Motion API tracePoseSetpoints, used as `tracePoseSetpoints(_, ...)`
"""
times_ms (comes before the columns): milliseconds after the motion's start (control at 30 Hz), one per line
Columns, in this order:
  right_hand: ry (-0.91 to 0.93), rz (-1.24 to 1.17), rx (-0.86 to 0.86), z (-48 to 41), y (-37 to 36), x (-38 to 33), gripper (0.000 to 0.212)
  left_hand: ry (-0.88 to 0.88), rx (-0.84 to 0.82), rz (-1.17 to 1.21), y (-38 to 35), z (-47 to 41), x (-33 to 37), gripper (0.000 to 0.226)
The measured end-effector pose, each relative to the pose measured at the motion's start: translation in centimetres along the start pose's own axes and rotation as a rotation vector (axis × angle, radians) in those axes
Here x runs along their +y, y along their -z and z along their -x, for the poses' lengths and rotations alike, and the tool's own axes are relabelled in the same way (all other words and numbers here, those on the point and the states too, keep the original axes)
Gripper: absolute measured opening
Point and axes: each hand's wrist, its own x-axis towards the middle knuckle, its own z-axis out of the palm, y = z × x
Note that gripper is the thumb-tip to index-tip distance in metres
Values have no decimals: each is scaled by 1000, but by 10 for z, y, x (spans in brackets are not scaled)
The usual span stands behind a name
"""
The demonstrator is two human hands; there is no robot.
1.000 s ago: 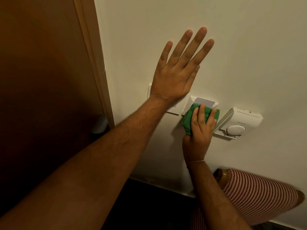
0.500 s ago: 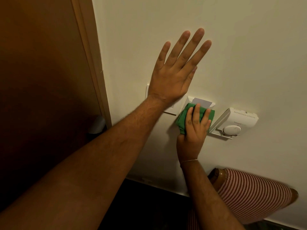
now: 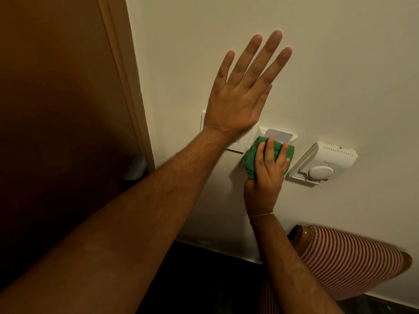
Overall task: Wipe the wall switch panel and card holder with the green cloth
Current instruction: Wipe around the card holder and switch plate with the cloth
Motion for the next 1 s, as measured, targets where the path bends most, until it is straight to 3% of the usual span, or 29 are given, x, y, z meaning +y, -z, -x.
tracePoseSetpoints(200,47,29,3,-9,3,1,59,3,-1,-7,2,-2,1,73)
tracePoseSetpoints(400,305,275,-74,-6,12,31,66,6,-13,-27,6,-1,2,73)
tracePoseSetpoints(500,252,306,-19,-2,14,41,53,11,-16,-21,6,0,1,71)
tracePoseSetpoints(700,82,119,4,11,5,36,55,8,-32,-31,7,-2,2,73)
tracePoseSetpoints(867,118,109,-10,11,-16,12,66,13,-32,-38,8,0,4,72)
tracePoseSetpoints(1000,208,159,-58,13,-27,6,60,20,-38,-52,9,-1,4,74)
